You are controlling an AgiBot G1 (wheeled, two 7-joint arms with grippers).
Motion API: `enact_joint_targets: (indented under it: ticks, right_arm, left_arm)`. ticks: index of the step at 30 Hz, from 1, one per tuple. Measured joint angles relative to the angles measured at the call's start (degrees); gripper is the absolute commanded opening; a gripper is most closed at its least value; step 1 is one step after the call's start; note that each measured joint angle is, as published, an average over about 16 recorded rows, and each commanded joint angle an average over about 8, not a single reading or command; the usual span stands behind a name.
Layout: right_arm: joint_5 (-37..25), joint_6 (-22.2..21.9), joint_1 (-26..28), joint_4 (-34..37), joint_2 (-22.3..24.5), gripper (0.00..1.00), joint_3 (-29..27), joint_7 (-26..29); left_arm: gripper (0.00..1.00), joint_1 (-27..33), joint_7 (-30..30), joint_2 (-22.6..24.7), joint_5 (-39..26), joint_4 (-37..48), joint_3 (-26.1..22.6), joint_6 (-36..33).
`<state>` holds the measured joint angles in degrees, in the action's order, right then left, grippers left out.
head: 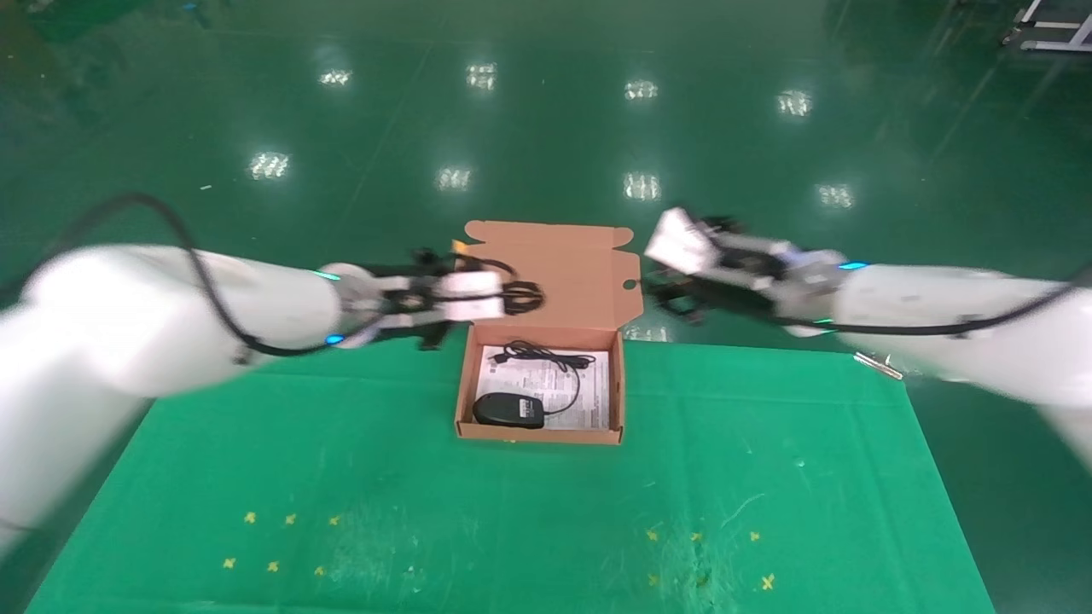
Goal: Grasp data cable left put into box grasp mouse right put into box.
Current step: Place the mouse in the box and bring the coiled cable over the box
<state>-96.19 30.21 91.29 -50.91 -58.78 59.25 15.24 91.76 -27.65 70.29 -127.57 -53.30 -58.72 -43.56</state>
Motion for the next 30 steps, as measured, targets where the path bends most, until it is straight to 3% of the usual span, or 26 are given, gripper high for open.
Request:
enact_joint_targets:
  ticks: [7,15,23,30]
  right_arm:
    - [-4.50,1.41,1.05,-10.91,10.17,1.00,-0.49,7.62]
    - [-9.08,3.31,1.49,-18.89,15.77,1.00,-0.37,14.12]
    - [-10.14,3.76,1.61,-20.25,16.43,1.00,-0.32,15.32]
    - [-10.26,2.61,3.58,-17.97,14.13,1.00,-0.77,13.61]
  left_arm:
    - [0.01,-2.26,9.49,6.25,6.60,9.06,-2.01,9.01]
    - [1.00,-3.03,15.48,8.37,13.30,12.99,-4.47,12.45]
    - [1.00,-2.57,16.10,7.91,14.87,12.95,-5.09,12.78]
    - [1.00,0.67,14.54,7.26,13.68,13.98,-3.89,16.76]
